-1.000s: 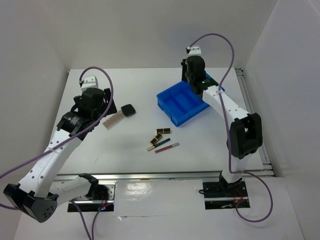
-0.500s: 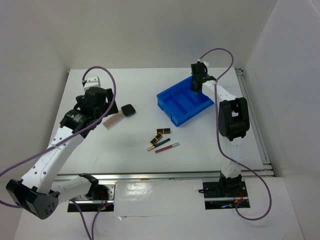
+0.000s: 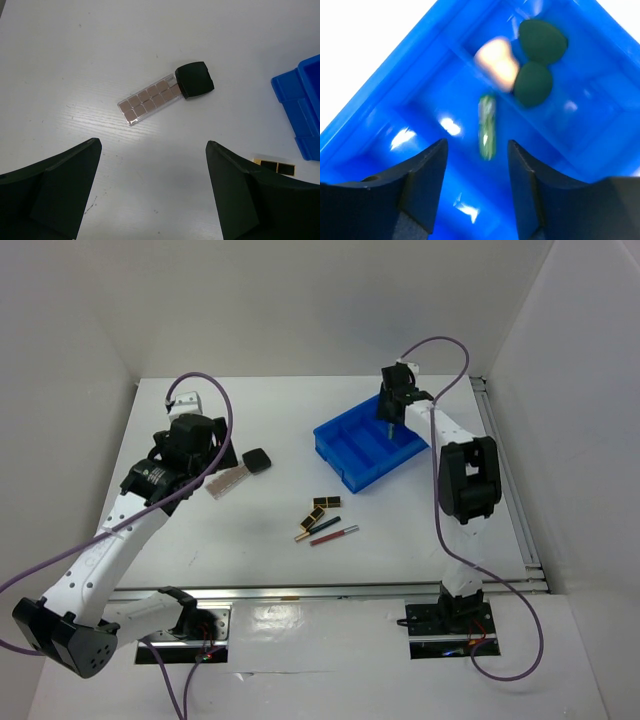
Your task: Organize the makeup
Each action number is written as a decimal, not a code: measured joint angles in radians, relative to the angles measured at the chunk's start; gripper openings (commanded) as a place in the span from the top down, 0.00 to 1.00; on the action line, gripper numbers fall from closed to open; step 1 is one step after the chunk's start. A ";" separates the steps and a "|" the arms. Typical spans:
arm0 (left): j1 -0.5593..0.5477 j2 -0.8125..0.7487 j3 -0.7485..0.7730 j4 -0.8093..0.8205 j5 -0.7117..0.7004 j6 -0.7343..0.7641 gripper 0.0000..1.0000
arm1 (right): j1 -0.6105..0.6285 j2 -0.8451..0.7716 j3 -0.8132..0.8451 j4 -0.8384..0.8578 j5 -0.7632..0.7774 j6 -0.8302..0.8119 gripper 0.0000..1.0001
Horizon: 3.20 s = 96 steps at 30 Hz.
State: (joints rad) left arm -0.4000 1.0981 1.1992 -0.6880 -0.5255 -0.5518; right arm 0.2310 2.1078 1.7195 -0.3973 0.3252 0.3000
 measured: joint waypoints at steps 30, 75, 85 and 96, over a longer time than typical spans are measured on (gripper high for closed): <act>0.000 0.032 0.027 0.010 0.131 0.029 0.00 | 0.663 -0.291 -0.435 -0.159 -0.050 0.418 0.22; 0.000 -0.010 -0.012 0.016 0.170 0.030 0.00 | 0.706 -0.196 -0.188 -0.096 0.017 0.358 0.93; -0.017 0.039 -0.082 0.056 0.440 0.120 0.09 | 0.166 -0.347 -0.188 -0.074 0.040 0.241 0.93; -0.205 0.111 -0.234 0.074 0.763 0.207 0.30 | -0.010 -0.078 0.016 -0.094 -0.023 0.172 0.93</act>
State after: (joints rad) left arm -0.6052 1.2091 0.9653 -0.6144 0.2371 -0.3447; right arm 0.2207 2.0296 1.7351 -0.4911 0.3027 0.4725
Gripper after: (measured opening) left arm 0.710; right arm 0.345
